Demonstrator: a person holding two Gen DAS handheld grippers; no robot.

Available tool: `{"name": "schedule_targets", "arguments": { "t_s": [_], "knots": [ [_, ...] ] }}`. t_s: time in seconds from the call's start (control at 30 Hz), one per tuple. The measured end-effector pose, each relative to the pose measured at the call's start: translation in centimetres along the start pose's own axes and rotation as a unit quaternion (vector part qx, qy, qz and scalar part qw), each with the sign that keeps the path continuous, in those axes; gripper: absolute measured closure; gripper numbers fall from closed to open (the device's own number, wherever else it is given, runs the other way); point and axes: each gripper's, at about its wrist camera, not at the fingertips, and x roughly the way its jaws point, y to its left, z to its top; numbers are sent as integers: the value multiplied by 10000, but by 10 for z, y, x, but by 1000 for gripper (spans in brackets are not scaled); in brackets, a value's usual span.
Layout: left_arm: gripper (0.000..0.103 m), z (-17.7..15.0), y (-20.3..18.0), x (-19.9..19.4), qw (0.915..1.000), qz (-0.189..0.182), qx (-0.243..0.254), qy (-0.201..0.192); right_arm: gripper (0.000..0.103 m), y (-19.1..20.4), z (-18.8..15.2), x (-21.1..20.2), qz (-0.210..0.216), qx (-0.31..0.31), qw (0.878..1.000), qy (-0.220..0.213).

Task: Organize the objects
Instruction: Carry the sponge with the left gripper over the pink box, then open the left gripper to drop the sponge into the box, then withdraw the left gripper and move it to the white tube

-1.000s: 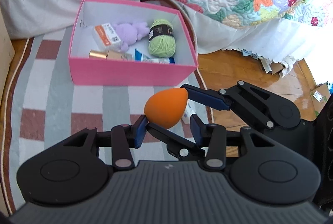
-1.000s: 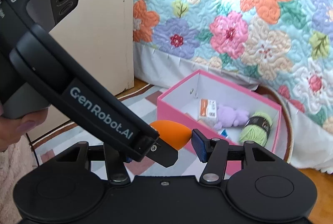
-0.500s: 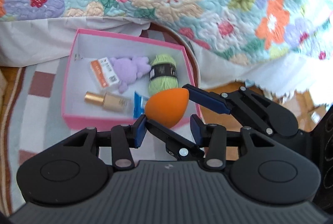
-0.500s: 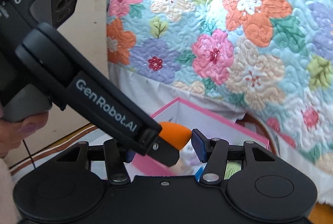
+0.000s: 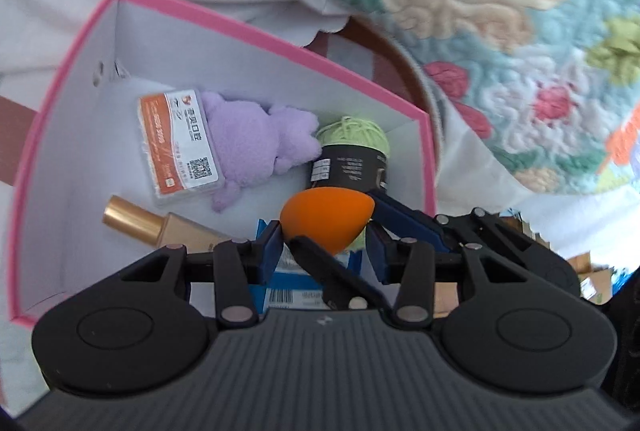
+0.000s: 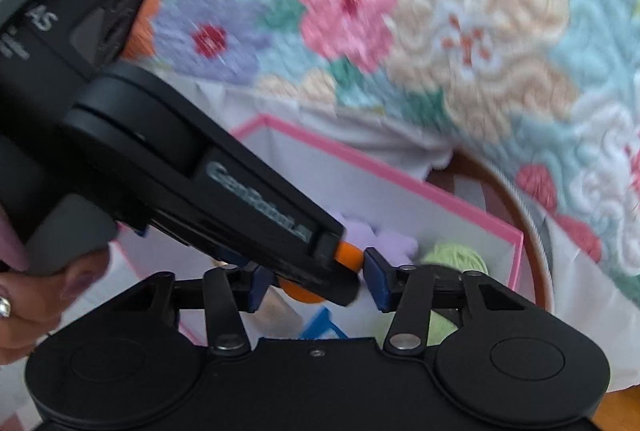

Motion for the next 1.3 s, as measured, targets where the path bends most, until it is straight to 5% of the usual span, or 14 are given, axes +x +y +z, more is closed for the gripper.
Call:
{"name": "schedule_targets", "arguments": {
  "t_s": [0.33, 0.47, 0.73, 1.07, 1.3],
  "knots": [
    [60, 7, 13, 45, 9996, 43, -146, 244, 54, -15, -13, 39, -155, 218, 9986, 467],
    [59, 7, 9, 41, 9996, 102, -164, 201, 51, -29, -17, 33, -115, 399, 9986, 321],
    [54, 3, 9, 1, 9987, 447, -165, -203, 51, -36, -27, 4, -103, 836, 9964, -66],
    [53, -26, 3, -53, 9961, 837, 154, -218, 45, -28, -54, -44, 30, 1537, 9878, -261],
    [49, -50, -23, -109, 9914, 1096, 602, -385, 35, 2, -46, -103, 44, 1188, 9920, -427]
  ]
}}
